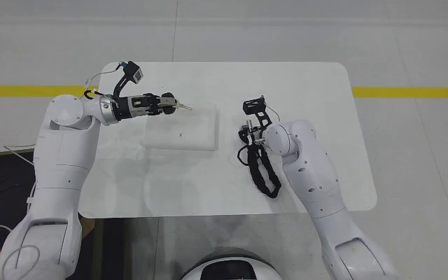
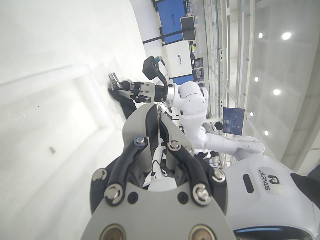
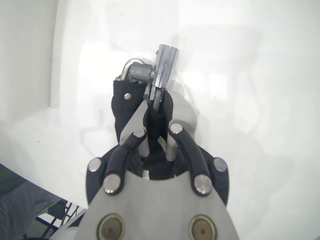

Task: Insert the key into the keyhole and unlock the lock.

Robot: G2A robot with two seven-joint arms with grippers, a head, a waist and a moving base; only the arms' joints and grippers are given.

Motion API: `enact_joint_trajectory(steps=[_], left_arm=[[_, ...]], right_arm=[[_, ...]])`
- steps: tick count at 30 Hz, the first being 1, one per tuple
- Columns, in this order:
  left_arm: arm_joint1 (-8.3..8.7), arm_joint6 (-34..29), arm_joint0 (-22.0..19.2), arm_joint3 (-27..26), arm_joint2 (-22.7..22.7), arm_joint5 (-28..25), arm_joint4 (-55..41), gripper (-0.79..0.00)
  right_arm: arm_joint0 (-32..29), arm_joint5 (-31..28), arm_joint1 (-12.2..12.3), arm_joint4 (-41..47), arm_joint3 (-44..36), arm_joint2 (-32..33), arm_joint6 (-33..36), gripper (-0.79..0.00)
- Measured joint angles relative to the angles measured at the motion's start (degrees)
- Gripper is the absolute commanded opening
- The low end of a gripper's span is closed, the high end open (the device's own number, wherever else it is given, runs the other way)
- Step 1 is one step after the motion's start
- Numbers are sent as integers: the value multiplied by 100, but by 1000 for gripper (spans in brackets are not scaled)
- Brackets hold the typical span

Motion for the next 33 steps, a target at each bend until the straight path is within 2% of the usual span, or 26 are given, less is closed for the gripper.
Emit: enact_joint_trajectory(steps=[3, 7, 11, 14, 18, 22, 24, 25, 29, 33], left_arm=[[0, 0, 0, 0, 0, 0, 0, -785], [0, 0, 0, 0, 0, 0, 0, -785], [0, 0, 0, 0, 0, 0, 0, -785], [0, 0, 0, 0, 0, 0, 0, -785], [0, 0, 0, 0, 0, 0, 0, -785], [0, 0, 0, 0, 0, 0, 0, -785], [0, 0, 0, 0, 0, 0, 0, -785], [0, 0, 0, 0, 0, 0, 0, -785], [0, 0, 0, 0, 0, 0, 0, -785], [0, 0, 0, 0, 0, 0, 0, -785]], right_arm=[[-3, -44, -14, -34, -52, 140, 69, -785], [-116, -268, 20, 114, -547, 553, 244, -785], [-387, -672, 83, 633, -1351, 1036, 476, -785], [-513, -961, 133, 1239, -1631, 1278, 702, -785], [-517, -1142, 153, 787, -1545, 1041, 662, -785], [-370, -923, 104, 93, -1009, 592, 676, -785], [-234, -749, 56, 54, -662, 429, 725, -699], [-127, -678, 23, 141, -446, 366, 765, -493], [174, -599, -41, 395, -9, 382, 909, -449], [316, -673, -46, 387, 42, 480, 1234, -486]])
